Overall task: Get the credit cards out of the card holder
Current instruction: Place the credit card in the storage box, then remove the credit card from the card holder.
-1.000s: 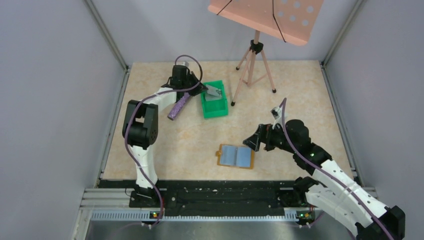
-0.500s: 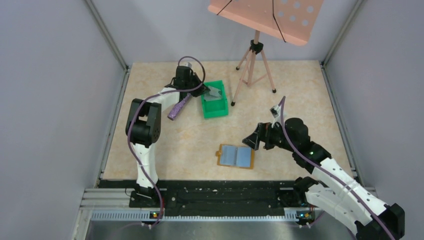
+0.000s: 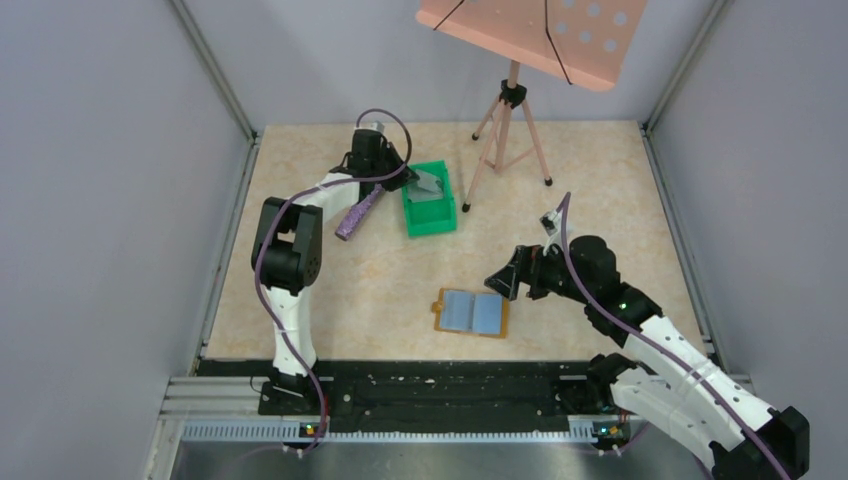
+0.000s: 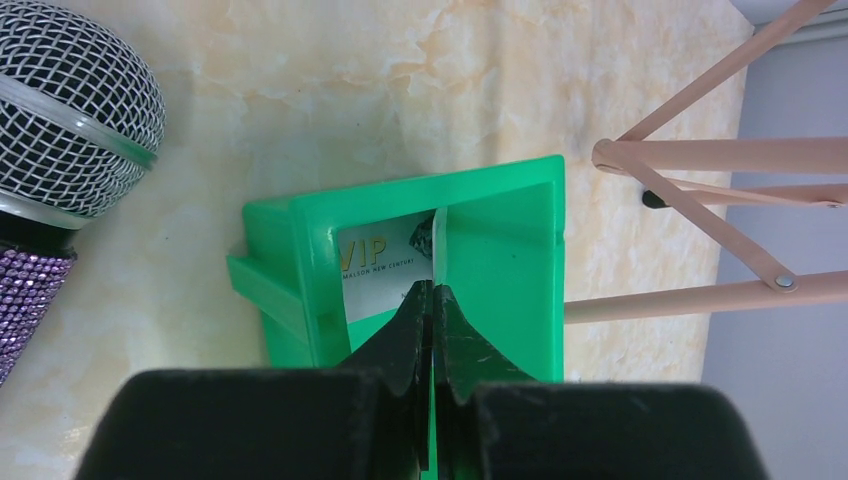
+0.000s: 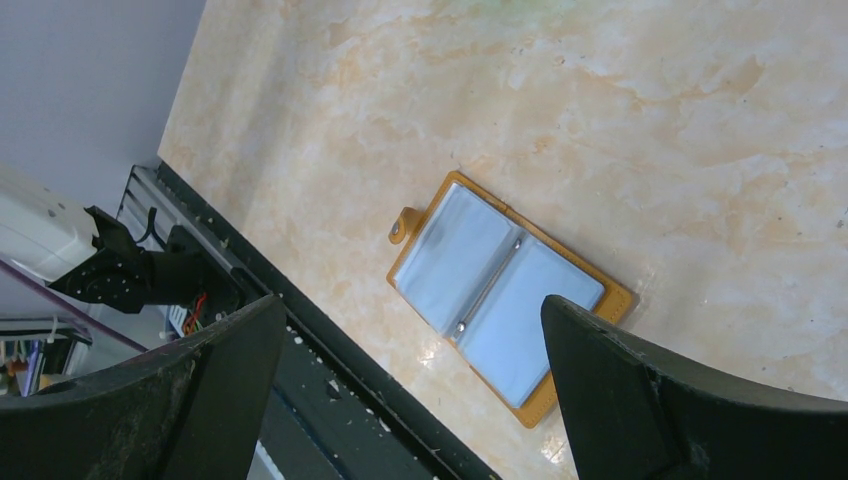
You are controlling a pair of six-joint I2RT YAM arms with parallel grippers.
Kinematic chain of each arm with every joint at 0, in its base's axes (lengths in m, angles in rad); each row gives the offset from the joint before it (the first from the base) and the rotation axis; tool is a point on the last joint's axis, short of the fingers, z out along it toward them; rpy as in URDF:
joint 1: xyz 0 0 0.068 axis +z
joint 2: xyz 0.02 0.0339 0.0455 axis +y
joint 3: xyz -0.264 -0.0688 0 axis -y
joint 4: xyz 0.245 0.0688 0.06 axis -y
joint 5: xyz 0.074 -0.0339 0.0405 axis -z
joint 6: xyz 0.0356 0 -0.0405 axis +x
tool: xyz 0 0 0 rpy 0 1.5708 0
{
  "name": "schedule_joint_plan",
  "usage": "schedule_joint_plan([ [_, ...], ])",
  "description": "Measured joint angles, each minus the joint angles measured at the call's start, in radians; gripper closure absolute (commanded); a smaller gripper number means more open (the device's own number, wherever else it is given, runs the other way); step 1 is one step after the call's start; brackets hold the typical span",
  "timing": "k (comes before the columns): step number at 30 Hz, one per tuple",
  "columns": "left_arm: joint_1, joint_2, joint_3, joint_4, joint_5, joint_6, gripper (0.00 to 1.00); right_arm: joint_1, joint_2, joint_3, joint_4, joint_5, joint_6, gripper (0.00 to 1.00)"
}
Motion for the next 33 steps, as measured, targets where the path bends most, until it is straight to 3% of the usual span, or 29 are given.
schedule_joint_plan([
  [13, -0.002, 0.000, 0.006, -0.045, -0.029, 0.034, 1.00, 0.000, 0.000, 0.000, 0.000, -0.003, 0.000, 0.01],
  [21, -0.005, 0.000, 0.022, -0.066, -0.053, 0.056, 0.79, 0.000, 0.000, 0.000, 0.000, -0.004, 0.001, 0.01],
  [31, -0.005, -0.006, 0.067, -0.127, -0.091, 0.094, 0.67, 0.000, 0.007, 0.000, -0.005, 0.002, 0.010, 0.01],
  [33, -0.005, -0.012, 0.069, -0.137, -0.096, 0.097, 0.61, 0.000, 0.026, 0.001, -0.016, 0.013, 0.010, 0.01],
])
